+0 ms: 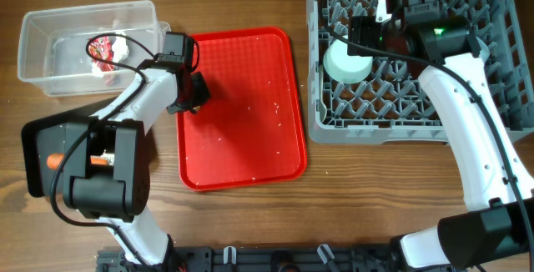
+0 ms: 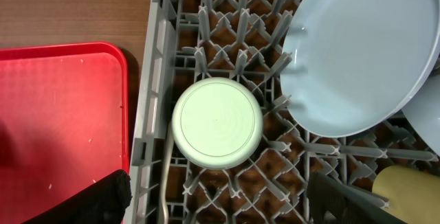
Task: Sort waste into correct bins and load items into the dishwasher rack
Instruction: 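Reach the left gripper to the mushroom piece on the red tray and grasp it, then carry the mushroom piece left and drop it onto the black tray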
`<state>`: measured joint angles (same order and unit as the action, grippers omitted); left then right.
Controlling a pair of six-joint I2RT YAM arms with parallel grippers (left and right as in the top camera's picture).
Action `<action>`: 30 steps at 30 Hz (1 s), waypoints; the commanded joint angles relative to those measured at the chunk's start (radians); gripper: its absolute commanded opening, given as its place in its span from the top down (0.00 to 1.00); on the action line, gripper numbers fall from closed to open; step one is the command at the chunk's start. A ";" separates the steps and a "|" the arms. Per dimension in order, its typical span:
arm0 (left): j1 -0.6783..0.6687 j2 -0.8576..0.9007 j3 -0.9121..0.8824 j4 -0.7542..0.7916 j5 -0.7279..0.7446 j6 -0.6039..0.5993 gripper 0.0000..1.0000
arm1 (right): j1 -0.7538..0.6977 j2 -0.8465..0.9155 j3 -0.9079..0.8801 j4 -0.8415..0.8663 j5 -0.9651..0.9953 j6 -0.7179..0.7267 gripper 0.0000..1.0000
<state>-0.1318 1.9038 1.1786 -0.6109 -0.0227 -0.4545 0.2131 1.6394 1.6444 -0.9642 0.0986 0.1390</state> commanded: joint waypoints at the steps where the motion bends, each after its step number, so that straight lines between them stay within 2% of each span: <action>1: -0.001 0.007 0.005 -0.024 0.007 0.006 0.86 | 0.002 -0.001 0.006 0.002 0.014 0.021 0.16; 4: -0.001 -0.013 0.006 -0.049 0.008 0.006 0.93 | 0.002 -0.001 0.006 0.002 0.014 0.021 0.16; 11: 0.016 -0.158 0.006 -0.160 0.006 0.006 0.96 | 0.002 -0.001 0.006 0.002 0.014 0.021 0.15; 16: 0.078 -0.273 0.006 -0.261 -0.015 0.005 0.96 | 0.002 -0.001 0.006 0.002 0.014 0.019 0.16; 23: 0.258 -0.325 0.006 -0.307 -0.092 0.006 0.96 | 0.002 -0.001 0.006 0.003 0.014 0.020 0.16; 30: 0.518 -0.282 0.003 -0.229 -0.091 -0.003 0.95 | 0.002 -0.001 0.006 0.002 0.013 0.021 0.15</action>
<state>0.2676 1.5917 1.1839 -0.8711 -0.0917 -0.4503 0.2131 1.6394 1.6444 -0.9642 0.0986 0.1390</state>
